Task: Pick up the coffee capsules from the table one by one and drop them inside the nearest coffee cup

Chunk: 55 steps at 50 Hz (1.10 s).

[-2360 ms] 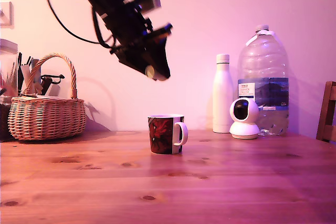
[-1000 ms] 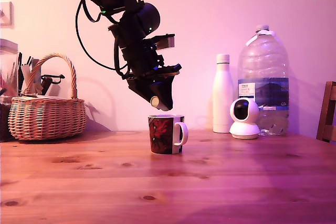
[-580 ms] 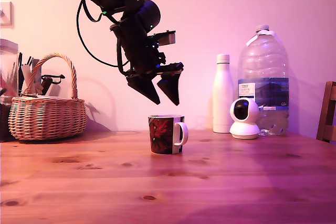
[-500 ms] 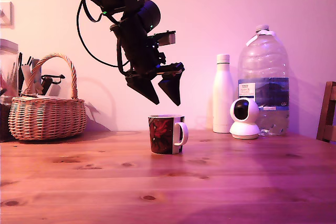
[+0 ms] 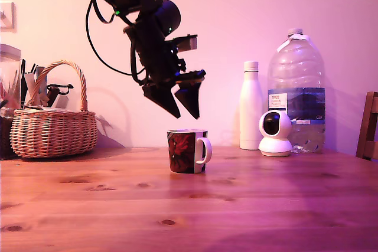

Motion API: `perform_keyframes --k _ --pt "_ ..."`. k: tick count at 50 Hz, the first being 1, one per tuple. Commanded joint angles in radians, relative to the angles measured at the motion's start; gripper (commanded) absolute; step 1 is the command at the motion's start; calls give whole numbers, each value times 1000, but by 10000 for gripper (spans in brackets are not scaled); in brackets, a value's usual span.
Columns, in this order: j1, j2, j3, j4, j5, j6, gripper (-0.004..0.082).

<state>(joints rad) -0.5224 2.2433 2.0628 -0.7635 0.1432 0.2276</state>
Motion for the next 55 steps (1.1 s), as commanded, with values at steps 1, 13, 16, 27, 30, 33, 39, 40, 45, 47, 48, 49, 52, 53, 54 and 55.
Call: perform_keyframes --k 1,13,16,27,30,33,39,40,45,47,48,49,52,53,54,55 --pt "-7 -61 7 -3 11 5 -12" --pt "0 -121 4 -24 29 5 -20" --pt "4 -141 4 -26 41 3 -20" --pt "10 -218 -4 -32 59 -13 -20" --pt "12 -245 -23 -27 60 -13 -20" --pt "13 -279 -68 -2 60 -13 -20" --pt "22 -375 -223 92 59 -19 -20" --pt "24 -395 -255 112 59 -19 -20" --pt "37 -498 -425 218 58 -19 -20" --pt "46 -539 -496 260 58 -19 -20" --pt "50 -562 -532 277 58 -19 -20" --pt "56 -583 -568 293 58 -19 -20" --pt "72 -647 -673 344 57 -93 -20" --pt "77 -669 -707 359 56 -93 -20" --pt "82 -690 -737 374 55 -93 -20" --pt "87 -710 -769 387 54 -93 -20"
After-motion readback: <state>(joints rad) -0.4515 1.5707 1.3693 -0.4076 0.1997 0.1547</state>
